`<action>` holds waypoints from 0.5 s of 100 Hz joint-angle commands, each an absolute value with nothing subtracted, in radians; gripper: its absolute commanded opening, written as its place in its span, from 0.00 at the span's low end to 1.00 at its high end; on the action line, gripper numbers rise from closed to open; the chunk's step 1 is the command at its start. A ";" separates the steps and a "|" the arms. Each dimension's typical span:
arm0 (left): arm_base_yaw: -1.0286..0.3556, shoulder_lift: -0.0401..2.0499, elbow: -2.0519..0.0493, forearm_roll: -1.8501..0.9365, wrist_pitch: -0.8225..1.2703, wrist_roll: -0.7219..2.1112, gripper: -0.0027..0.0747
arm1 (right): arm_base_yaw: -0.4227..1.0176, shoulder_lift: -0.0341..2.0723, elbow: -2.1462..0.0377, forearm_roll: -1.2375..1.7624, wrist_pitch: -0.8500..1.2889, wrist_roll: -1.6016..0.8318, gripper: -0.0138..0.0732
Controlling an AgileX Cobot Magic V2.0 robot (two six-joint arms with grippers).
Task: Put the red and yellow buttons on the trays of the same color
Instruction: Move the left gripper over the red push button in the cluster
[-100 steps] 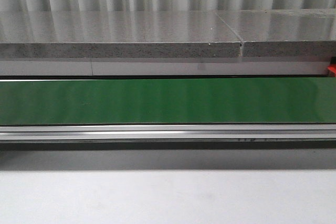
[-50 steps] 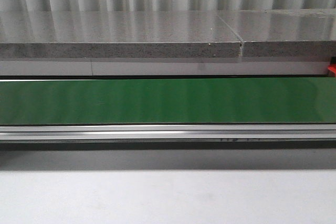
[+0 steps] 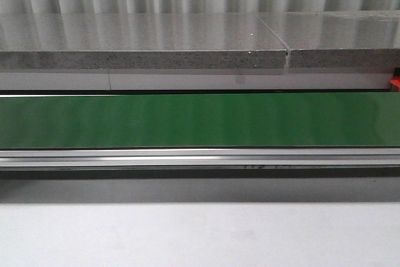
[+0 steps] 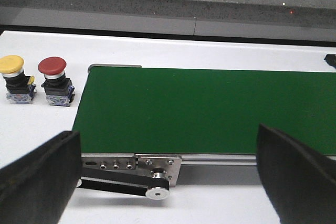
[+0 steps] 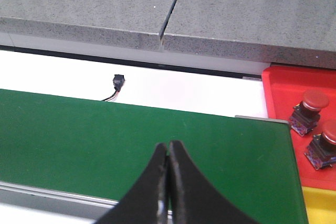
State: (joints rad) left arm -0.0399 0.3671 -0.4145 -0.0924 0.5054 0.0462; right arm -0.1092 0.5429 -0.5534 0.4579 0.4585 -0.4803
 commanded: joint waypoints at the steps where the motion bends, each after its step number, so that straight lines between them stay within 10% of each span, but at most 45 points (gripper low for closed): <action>1: -0.047 0.374 -0.440 -0.112 0.423 0.043 0.89 | -0.107 0.543 -0.586 0.464 0.398 -0.486 0.08; 50: 0.120 0.746 -0.693 -0.055 0.363 -0.189 0.83 | -0.107 0.543 -0.586 0.464 0.398 -0.486 0.08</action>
